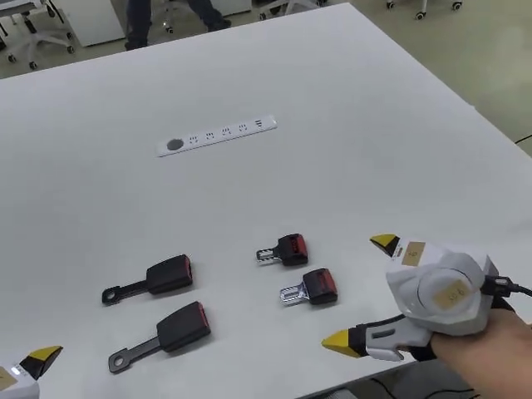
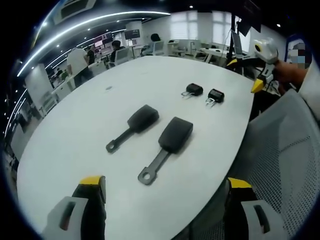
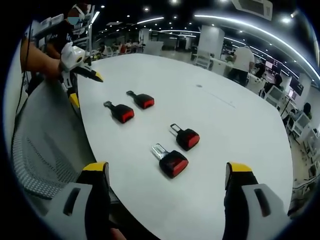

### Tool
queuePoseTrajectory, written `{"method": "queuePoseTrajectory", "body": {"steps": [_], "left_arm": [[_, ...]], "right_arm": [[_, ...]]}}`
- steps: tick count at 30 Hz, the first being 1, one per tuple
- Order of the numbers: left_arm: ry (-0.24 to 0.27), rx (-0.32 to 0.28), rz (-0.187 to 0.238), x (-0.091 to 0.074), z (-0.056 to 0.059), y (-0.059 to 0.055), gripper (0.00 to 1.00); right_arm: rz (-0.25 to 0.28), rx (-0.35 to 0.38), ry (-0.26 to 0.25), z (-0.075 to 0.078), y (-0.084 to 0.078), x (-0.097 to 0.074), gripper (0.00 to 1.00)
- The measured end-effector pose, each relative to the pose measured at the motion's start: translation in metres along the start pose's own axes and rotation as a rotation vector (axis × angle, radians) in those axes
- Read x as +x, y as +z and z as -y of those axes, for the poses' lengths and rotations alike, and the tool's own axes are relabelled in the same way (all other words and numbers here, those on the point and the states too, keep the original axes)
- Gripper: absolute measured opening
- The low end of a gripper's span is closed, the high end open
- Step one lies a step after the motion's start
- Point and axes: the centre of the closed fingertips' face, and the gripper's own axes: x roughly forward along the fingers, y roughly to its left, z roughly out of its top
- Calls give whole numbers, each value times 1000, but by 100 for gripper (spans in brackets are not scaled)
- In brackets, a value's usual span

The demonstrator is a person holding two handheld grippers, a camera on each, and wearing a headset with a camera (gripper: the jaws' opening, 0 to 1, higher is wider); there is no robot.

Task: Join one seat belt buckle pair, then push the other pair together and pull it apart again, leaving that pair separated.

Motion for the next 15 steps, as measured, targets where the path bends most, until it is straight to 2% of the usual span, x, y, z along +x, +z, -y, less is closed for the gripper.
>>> {"method": "queuePoseTrajectory", "body": {"steps": [7, 10, 15], "left_arm": [[1, 16, -21, 0, 2, -5, 100], [4, 7, -13, 0, 0, -3, 100], [-4, 24, -30, 2, 0, -7, 100]], "right_arm": [[25, 13, -26, 15, 4, -5, 97], [33, 28, -31, 16, 5, -7, 97], [42, 31, -20, 6, 7, -8, 96]]}}
